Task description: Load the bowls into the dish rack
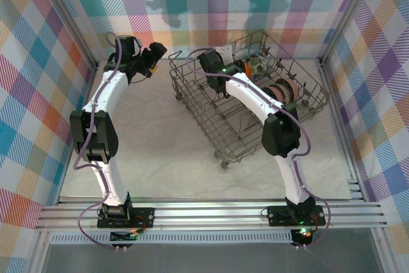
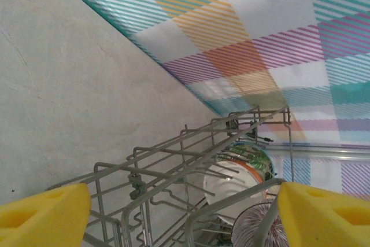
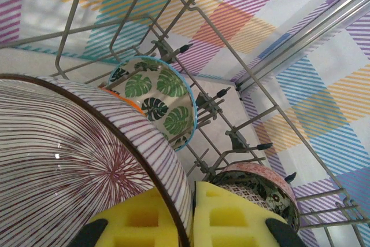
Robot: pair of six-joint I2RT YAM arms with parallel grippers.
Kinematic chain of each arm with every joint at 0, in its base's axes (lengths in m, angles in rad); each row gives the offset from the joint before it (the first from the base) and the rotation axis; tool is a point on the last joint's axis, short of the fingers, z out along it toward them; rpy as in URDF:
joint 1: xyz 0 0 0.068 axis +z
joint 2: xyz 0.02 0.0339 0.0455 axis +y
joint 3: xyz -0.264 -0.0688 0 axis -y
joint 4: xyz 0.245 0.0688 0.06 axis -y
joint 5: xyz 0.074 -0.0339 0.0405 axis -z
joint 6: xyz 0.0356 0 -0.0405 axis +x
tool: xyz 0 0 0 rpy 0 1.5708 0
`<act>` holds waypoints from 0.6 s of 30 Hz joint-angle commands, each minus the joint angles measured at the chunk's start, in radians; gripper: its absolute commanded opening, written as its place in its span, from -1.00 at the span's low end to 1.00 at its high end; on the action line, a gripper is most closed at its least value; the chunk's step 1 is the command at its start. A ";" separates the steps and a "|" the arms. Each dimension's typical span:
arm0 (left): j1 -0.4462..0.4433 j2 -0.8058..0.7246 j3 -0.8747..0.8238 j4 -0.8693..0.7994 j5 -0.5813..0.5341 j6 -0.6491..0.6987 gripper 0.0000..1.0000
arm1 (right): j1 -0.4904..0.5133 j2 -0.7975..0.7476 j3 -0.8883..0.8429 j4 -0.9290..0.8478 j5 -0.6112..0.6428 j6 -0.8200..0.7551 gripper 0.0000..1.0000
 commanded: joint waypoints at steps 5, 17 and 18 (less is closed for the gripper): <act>0.006 0.019 0.028 -0.028 0.044 0.024 0.62 | 0.030 0.027 0.066 0.006 0.060 -0.032 -1.00; 0.002 0.020 0.013 -0.026 0.052 0.023 0.58 | 0.044 0.113 0.162 -0.028 0.098 -0.088 -0.99; 0.002 0.021 0.011 -0.027 0.052 0.022 0.58 | 0.044 0.115 0.162 -0.026 0.098 -0.092 -0.99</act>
